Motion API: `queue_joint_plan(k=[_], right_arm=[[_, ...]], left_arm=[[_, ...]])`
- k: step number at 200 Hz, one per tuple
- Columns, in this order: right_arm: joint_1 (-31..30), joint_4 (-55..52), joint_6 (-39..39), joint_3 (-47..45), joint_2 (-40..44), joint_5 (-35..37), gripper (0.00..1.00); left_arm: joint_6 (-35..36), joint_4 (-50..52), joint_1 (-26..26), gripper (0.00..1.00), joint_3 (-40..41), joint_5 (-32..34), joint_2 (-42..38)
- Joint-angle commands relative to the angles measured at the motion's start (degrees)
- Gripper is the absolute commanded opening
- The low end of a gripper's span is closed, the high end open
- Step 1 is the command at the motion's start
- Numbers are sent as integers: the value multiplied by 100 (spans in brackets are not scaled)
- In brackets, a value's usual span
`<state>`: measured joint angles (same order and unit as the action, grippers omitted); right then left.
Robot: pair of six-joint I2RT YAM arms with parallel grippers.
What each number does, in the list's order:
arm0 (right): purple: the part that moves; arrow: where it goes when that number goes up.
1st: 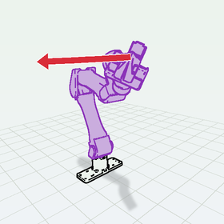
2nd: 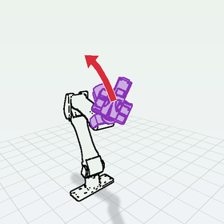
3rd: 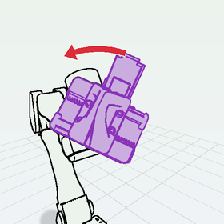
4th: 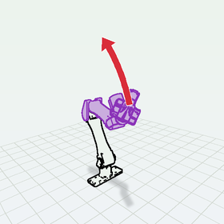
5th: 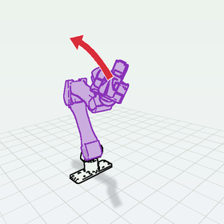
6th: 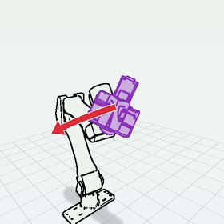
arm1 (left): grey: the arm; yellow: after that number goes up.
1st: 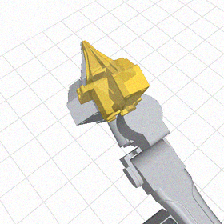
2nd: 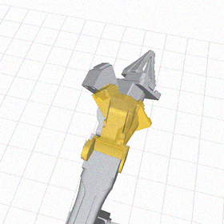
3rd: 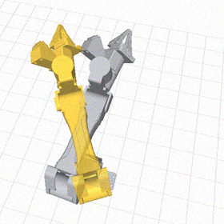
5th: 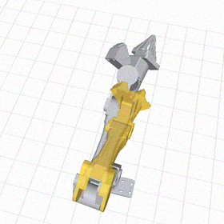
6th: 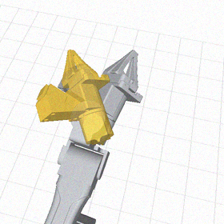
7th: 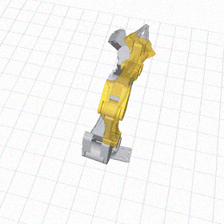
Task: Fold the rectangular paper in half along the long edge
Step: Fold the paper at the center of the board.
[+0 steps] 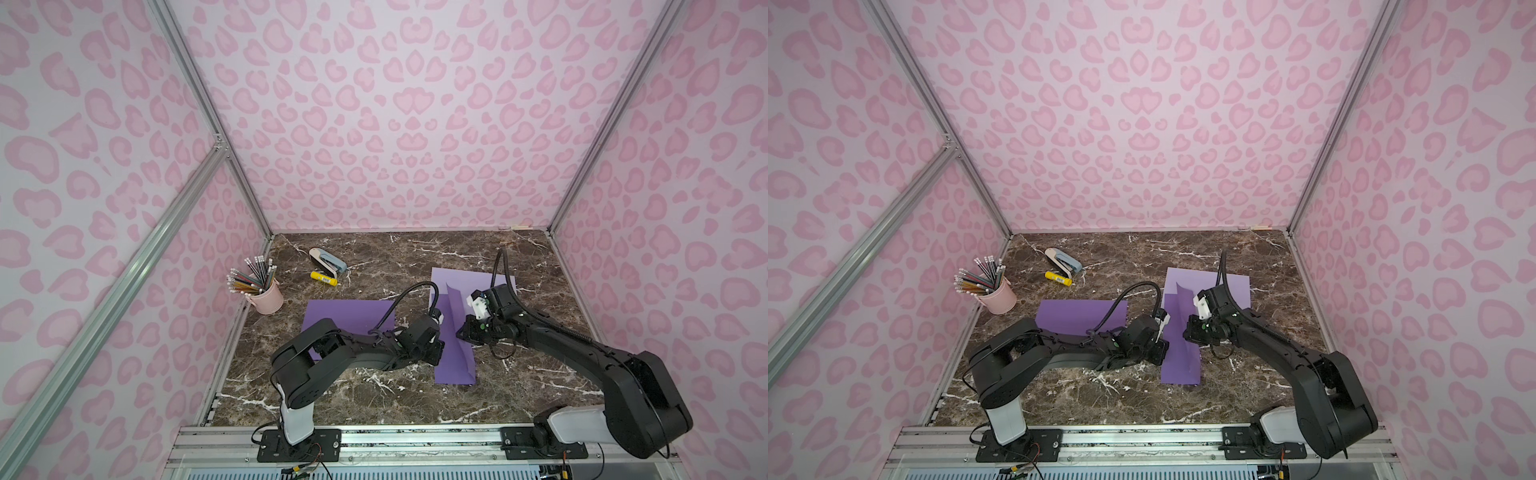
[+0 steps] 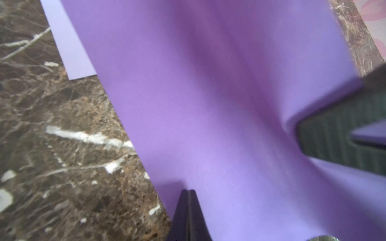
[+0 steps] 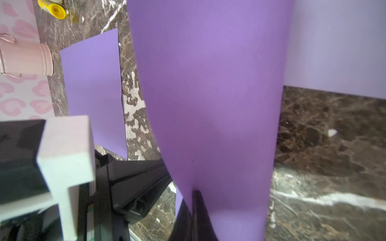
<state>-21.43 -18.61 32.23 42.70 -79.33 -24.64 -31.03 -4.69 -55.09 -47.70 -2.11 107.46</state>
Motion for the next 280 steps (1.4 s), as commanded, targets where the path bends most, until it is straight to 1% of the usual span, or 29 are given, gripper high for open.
queue_joint_plan(k=[1,47,69,119,141,161,186,206,220,242,280], right_arm=[[-28,354,213,71,-165,65,0],[-229,680,391,47,-502,161,0],[-306,846,446,16,-609,89,0],[-327,1163,551,-96,-488,12,0],[-286,974,499,-41,-268,260,0],[-76,652,404,-36,59,420,0],[474,341,138,-256,489,443,0],[1004,7,-202,-406,516,477,0],[1234,-113,-363,-506,499,463,0],[1358,-199,-458,-568,523,521,0],[1359,-326,-491,-370,633,443,0]], left_arm=[[-51,529,-11,4,-2,-8,44],[-70,561,-15,4,-1,8,-14],[-86,574,-11,4,5,19,-40],[-145,603,-11,4,69,53,-120],[-148,636,-10,4,68,45,-129],[-141,653,-14,4,55,44,-121],[-116,671,-11,4,10,40,-68],[-104,682,-13,4,-15,35,-32],[-97,680,-15,4,-31,39,-6],[-73,704,-15,4,-71,29,45],[-42,723,-11,4,-121,0,82]])
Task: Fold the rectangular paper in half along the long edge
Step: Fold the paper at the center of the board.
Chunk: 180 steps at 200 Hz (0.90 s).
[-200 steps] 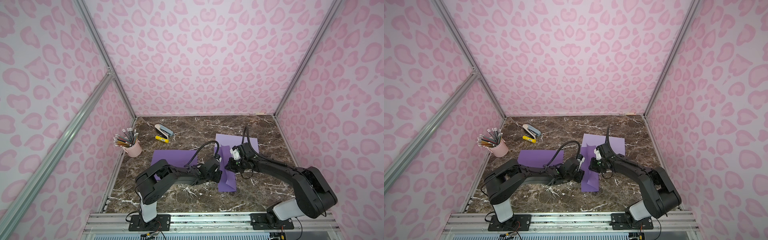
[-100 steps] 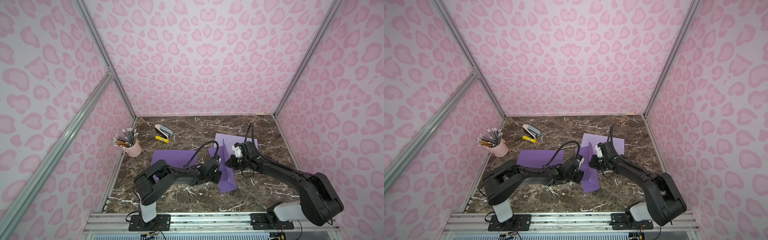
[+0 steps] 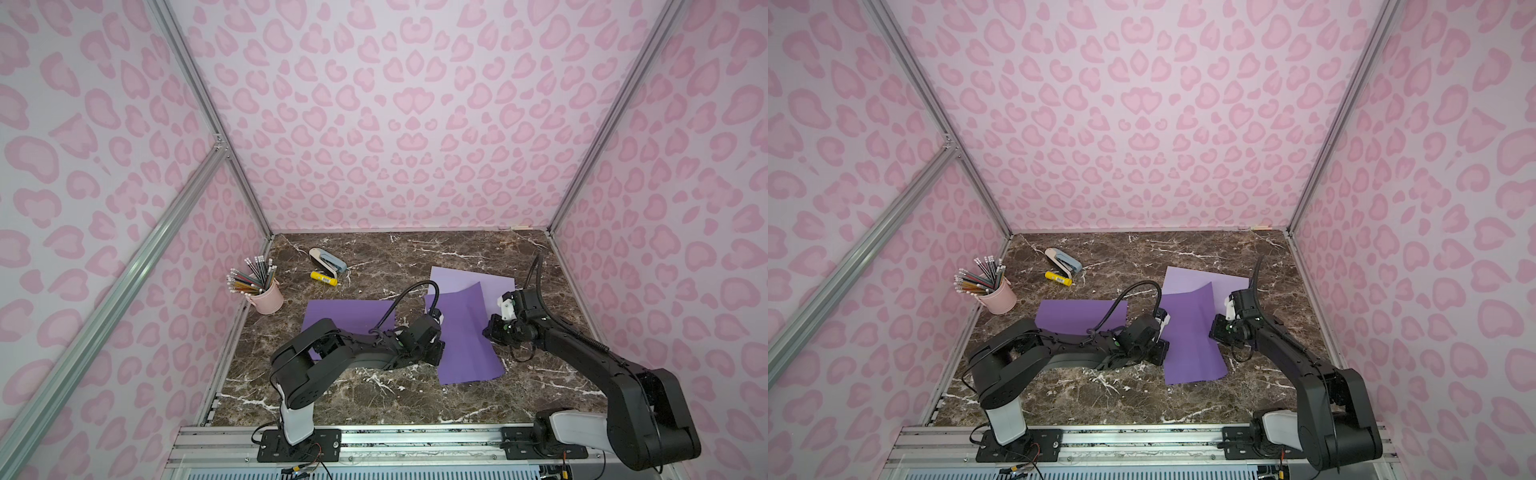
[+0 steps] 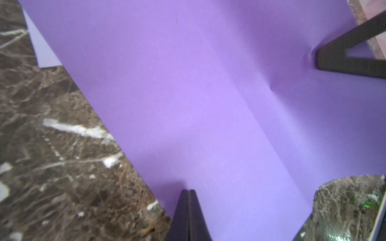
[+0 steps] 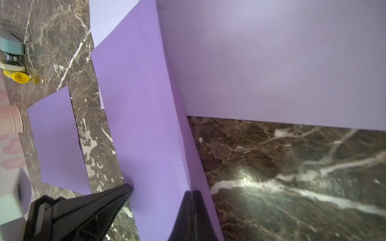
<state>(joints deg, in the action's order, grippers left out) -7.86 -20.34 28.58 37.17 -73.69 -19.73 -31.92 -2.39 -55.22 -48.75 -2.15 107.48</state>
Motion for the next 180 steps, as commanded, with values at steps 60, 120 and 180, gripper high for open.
queue_joint_plan(k=[60,120,180], right_arm=[[-302,-51,182,415,104,-698,0],[-878,367,603,456,-171,-855,0],[-1397,855,774,555,-977,-647,0]], left_arm=[[90,560,3,4,-55,27,106],[115,630,-2,4,-167,22,177],[117,695,-2,4,-196,40,125]])
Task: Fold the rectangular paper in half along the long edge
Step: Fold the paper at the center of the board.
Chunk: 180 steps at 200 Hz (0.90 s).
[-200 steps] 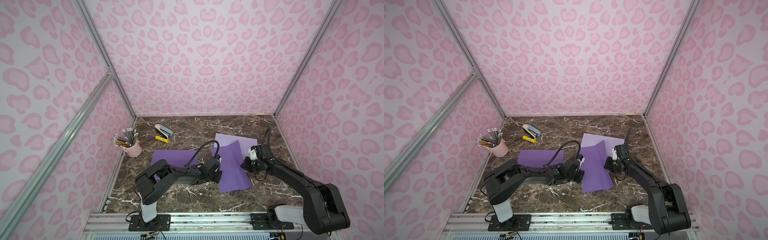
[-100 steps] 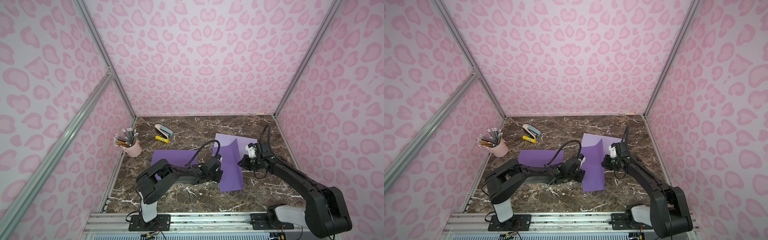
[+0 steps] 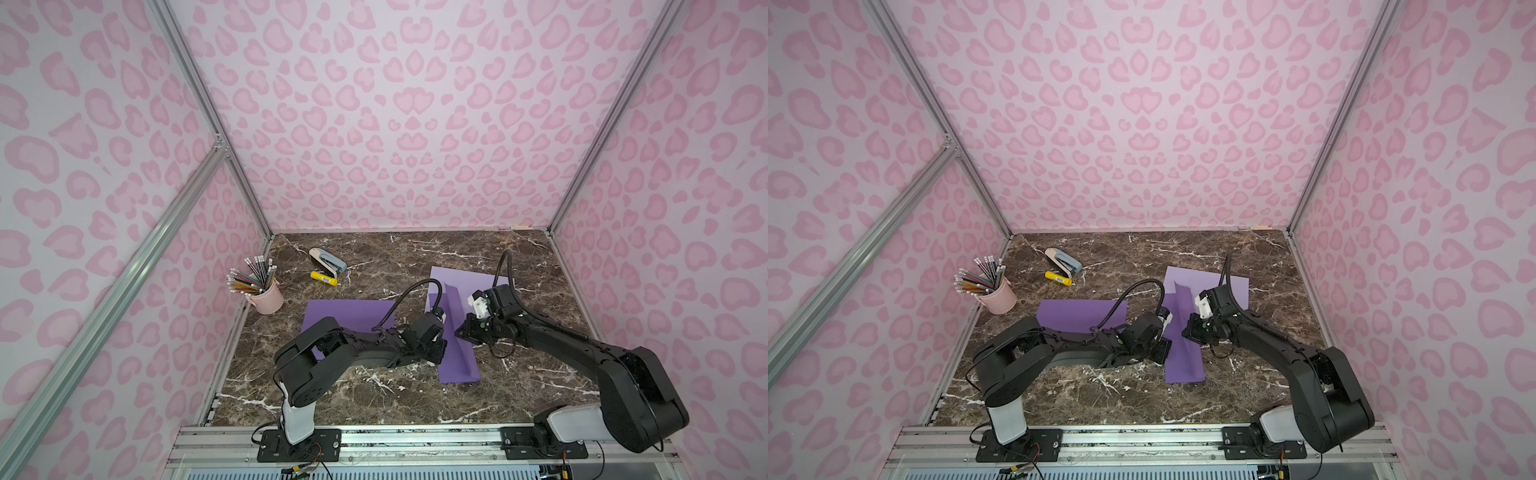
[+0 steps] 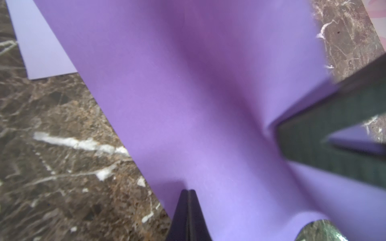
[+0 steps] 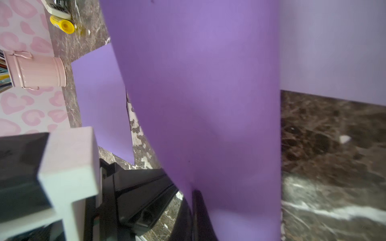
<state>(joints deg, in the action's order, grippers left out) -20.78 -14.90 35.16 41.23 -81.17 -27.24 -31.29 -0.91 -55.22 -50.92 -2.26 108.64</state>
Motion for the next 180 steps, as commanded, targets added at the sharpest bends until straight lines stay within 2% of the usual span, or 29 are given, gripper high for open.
queue_joint_plan(k=[1,134,180], right_arm=[[-112,316,120,153,-244,109,0],[-311,916,228,197,-1198,127,0],[-330,980,228,150,-1305,132,0]], left_arm=[[53,547,0,4,20,51,4],[-44,217,0,4,47,-238,-244],[-114,169,2,4,134,-129,-699]])
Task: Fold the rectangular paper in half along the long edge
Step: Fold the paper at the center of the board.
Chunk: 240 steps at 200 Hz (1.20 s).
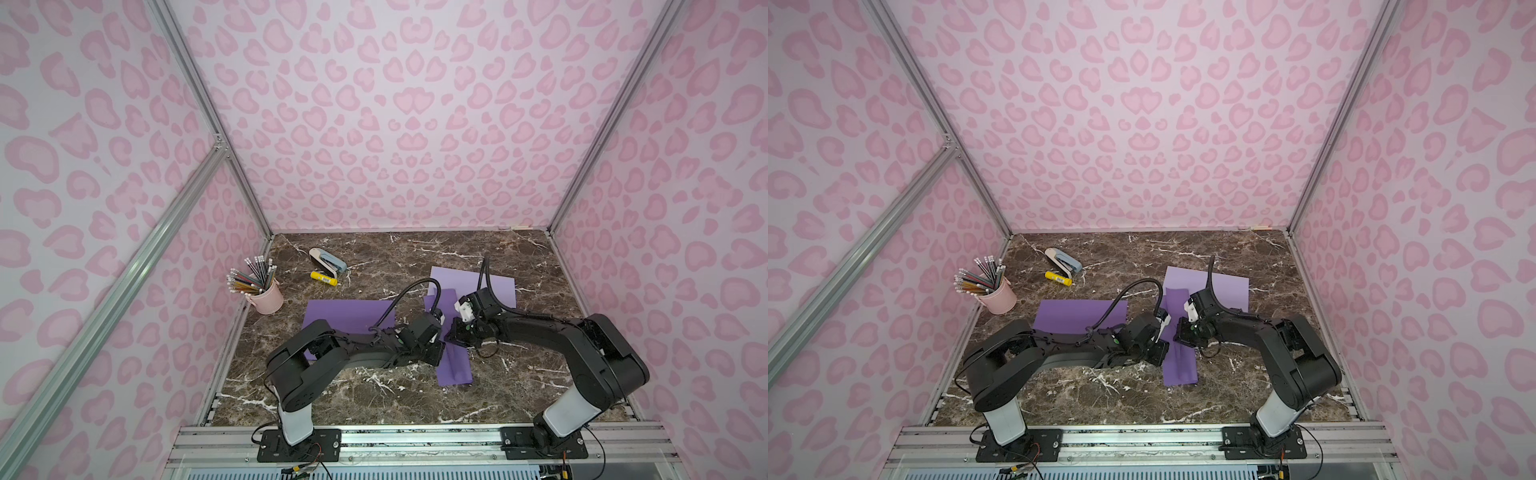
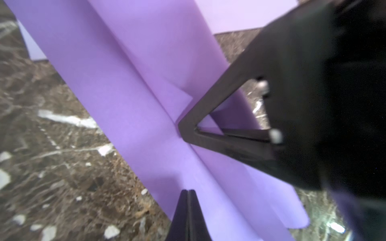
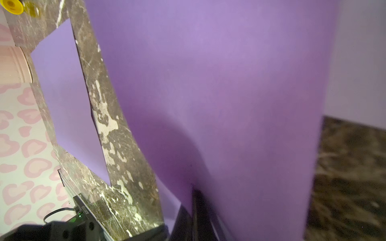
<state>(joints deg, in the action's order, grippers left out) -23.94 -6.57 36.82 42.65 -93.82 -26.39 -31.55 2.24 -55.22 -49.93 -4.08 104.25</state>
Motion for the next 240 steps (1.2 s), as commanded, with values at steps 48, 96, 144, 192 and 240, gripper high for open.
queue_joint_plan(k=[48,96,144,192,240], right_arm=[[-46,96,64,28,48,82,0],[-92,-9,51,86,163,152,0],[-159,14,51,119,115,161,0],[-216,61,60,120,-25,174,0],[-210,75,89,85,-94,317,0]], left_arm=[[-207,-15,35,4,93,170,-142],[-299,-56,32,4,98,153,111],[-288,-63,37,4,83,104,248],[-299,-103,37,4,106,96,276],[-279,-53,38,4,132,109,211]])
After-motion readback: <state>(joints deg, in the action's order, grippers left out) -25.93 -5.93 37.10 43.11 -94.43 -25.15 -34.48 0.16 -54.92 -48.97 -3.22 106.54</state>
